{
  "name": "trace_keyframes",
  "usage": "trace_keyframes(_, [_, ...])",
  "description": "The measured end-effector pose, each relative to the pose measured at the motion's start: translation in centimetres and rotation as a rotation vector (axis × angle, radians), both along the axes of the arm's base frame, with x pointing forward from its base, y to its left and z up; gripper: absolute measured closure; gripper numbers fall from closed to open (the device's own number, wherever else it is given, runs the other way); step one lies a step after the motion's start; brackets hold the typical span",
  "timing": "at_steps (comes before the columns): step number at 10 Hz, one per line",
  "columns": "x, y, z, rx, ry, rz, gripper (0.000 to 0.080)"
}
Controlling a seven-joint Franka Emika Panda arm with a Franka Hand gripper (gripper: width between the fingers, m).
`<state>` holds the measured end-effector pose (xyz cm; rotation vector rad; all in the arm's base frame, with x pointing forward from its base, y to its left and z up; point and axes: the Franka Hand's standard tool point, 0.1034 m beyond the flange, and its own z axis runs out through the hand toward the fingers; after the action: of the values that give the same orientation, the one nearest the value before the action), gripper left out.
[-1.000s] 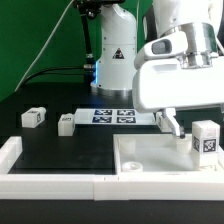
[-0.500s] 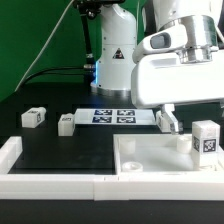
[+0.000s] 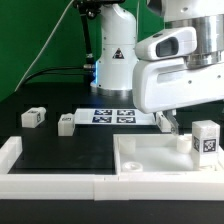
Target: Assemble one leg
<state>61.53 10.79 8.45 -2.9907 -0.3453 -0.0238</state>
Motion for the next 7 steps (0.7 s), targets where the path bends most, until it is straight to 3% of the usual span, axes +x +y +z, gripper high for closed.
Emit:
trace_keyframes(2, [0.13,-0.48,-0.14,-0.001,-0.004,-0.008,0.0151])
trace_keyframes(6, [0.21,0.03,-0.12,0.000,-0.006,-0.038,0.0151])
trace_keyframes(7, [0.22,-0.05,-0.12,0.000,-0.006,-0.038,0.0277])
